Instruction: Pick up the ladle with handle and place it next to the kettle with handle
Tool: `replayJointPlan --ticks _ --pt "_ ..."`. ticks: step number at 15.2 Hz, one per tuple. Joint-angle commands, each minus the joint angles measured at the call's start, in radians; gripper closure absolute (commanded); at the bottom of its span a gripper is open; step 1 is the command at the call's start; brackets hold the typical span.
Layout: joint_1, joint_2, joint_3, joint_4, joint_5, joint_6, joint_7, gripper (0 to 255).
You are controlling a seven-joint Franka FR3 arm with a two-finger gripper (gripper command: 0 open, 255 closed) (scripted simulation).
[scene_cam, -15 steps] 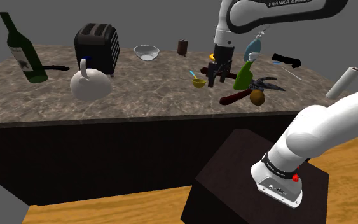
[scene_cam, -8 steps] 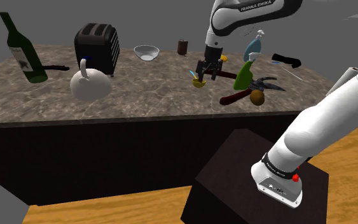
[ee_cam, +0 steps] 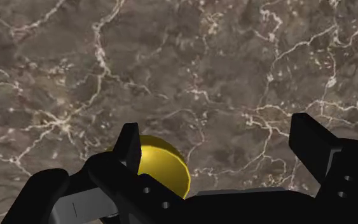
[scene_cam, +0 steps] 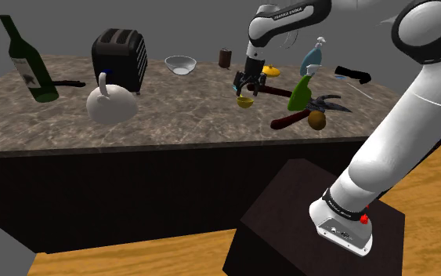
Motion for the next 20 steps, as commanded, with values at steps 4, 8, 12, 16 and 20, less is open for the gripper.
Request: replayJointPlan --ticks 4,8,12,16,20 --pt "-0.036 0.163 -0.032 0.141 0.036 0.035 0.029 0" --pt "-0.070 0.288 -0.055 0.265 0.070 0.044 0.050 0" --pt "-0.096 0.379 -0.067 0.351 0.097 0.056 0.065 0" --pt "-0.092 0.399 -0.063 0.325 0.104 0.101 0.061 0" --pt "-0.090 0.413 -0.060 0.311 0.109 0.129 0.057 0"
